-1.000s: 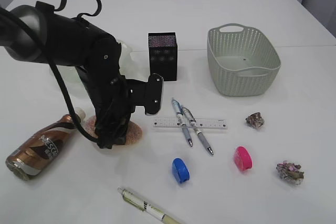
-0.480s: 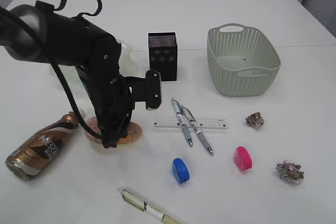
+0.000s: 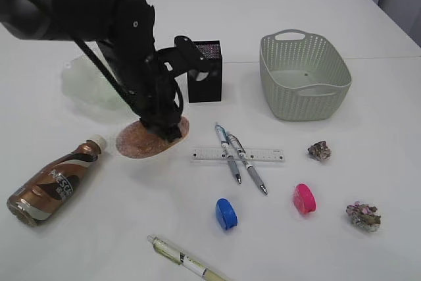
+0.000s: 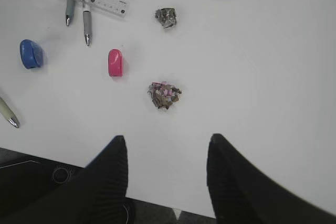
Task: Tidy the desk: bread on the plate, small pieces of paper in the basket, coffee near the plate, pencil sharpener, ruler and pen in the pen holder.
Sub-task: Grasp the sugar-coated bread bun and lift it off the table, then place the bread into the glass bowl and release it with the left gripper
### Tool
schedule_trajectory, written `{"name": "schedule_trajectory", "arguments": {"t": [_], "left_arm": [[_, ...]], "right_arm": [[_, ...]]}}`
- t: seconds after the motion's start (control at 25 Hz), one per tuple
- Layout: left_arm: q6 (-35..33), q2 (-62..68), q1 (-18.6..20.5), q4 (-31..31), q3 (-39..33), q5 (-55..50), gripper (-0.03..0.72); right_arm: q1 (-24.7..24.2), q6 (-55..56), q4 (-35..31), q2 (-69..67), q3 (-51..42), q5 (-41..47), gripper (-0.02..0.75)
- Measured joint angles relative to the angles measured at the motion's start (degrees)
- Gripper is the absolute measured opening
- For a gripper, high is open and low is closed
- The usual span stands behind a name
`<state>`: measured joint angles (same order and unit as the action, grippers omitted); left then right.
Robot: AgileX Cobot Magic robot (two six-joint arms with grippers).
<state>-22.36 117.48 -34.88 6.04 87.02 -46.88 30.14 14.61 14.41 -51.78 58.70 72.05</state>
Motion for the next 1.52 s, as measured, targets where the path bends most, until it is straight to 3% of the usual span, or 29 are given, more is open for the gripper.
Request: {"name": "schedule_trajectory", "arguments": {"t": [0.2,0.36,0.52,0.68,0.96,1.32,1.52], "left_arm": [[9.3,0.0,0.0,-1.7,5.7,-4.8,0.139],[21.2,0.0,0.5,-2.2,11.2,-9.6,0.138],[29.1,0.0,2.6,-7.8,16.3,-12.3,0.137],[30.8,0.0,5.9,-14.3,20.0,-13.5,0.137],[31.1,0.0,12.2,-15.3,27.5,-15.0,0.137],[31.1,1.6,16.9,-1.9,29.5,0.0,0.137],[31.1,7.0,19.7,-0.7,29.5,3.9,0.137]], "right_arm": [[0.0,0.8,0.0,0.0,0.0,0.0,0.395],[0.0,2.7,-0.3,0.0,0.0,0.0,0.395],[0.0,3.8,-0.8,0.0,0.0,0.0,0.395],[0.0,5.1,-1.4,0.0,0.0,0.0,0.395],[0.0,6.6,-3.3,0.0,0.0,0.0,0.395],[0.0,9.0,-5.7,0.0,0.0,0.0,0.395],[0.0,11.3,-7.4,0.0,0.0,0.0,0.395]]}}
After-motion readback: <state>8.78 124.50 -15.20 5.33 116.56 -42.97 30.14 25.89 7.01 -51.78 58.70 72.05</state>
